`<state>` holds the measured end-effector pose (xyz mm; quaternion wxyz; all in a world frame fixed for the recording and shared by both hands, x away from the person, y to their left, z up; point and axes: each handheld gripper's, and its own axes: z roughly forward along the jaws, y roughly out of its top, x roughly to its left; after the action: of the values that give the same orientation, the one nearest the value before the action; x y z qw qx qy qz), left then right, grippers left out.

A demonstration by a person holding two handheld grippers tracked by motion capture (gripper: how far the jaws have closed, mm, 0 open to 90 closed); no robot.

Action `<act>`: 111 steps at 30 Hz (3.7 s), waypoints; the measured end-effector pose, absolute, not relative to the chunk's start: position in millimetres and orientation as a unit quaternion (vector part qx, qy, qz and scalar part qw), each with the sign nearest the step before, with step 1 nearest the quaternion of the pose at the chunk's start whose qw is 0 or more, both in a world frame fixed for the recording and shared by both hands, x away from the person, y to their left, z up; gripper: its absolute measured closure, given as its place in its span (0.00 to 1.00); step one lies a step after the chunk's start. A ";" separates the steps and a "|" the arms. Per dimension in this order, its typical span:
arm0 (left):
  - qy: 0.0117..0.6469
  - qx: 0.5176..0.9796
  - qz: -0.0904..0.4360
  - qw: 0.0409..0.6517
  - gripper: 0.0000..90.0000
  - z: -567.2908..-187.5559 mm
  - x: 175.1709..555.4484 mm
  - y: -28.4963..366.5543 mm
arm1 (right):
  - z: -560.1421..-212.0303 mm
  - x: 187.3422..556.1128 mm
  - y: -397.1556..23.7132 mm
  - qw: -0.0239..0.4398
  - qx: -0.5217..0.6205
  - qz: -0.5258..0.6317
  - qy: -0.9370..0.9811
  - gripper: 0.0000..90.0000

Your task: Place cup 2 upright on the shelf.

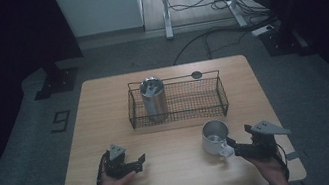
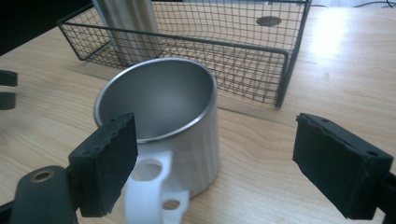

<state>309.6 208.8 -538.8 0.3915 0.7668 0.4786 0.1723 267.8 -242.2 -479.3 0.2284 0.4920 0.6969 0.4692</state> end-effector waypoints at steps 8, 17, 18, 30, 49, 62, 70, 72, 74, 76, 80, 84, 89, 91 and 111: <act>0.477 0.769 0.171 0.389 0.10 -539.5 309.4 208.0 | -478.1 267.8 -232.9 0.222 0.484 0.473 0.703 0.15; 0.476 0.772 0.170 0.386 0.10 -541.1 309.7 206.9 | -481.0 271.1 -219.3 0.217 0.473 0.464 0.717 0.13; 0.476 0.772 0.170 0.385 0.10 -541.3 309.6 206.6 | -481.3 271.6 -217.8 0.217 0.473 0.463 0.718 0.13; 0.479 0.765 0.177 0.392 0.13 -538.5 309.5 209.4 | -487.2 278.1 -206.1 0.217 0.473 0.446 0.728 0.06; 0.479 0.769 0.174 0.387 0.13 -539.6 309.7 208.7 | -499.4 296.3 -183.6 0.223 0.472 0.413 0.746 0.00; 0.478 0.769 0.173 0.388 0.13 -539.9 309.9 208.4 | -510.2 305.0 -173.8 0.245 0.470 0.386 0.755 0.06; 0.475 0.772 0.171 0.386 0.13 -540.8 309.7 205.8 | -512.5 305.8 -176.4 0.246 0.460 0.391 0.758 0.08; 0.475 0.771 0.172 0.386 0.13 -540.7 309.7 206.2 | -512.4 305.9 -176.5 0.246 0.461 0.391 0.758 0.08; 0.476 0.771 0.171 0.387 0.13 -540.6 310.0 207.1 | -512.4 306.0 -176.7 0.246 0.460 0.391 0.758 0.08; 0.477 0.771 0.171 0.387 0.13 -540.6 310.1 207.3 | -512.3 306.2 -176.9 0.246 0.460 0.392 0.758 0.08; 0.476 0.771 0.171 0.387 0.13 -540.5 310.0 207.3 | -512.1 307.0 -178.4 0.242 0.457 0.394 0.760 0.08; 0.476 0.771 0.171 0.387 0.13 -540.1 310.1 207.9 | -512.0 306.9 -179.2 0.240 0.457 0.396 0.759 0.09; 0.477 0.770 0.171 0.388 0.13 -539.7 310.1 208.5 | -511.9 306.9 -181.1 0.237 0.459 0.400 0.757 0.09; 0.478 0.770 0.171 0.388 0.13 -539.9 310.1 208.6 | -511.7 306.5 -181.8 0.234 0.462 0.401 0.756 0.09; 0.480 0.768 0.170 0.389 0.13 -539.4 310.1 211.1 | -492.3 298.3 -192.9 0.243 0.454 0.430 0.742 0.09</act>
<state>310.1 211.1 -539.4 0.3887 0.7678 0.4801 0.1701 298.3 -192.9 -492.3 0.2430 0.4539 0.7417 0.4299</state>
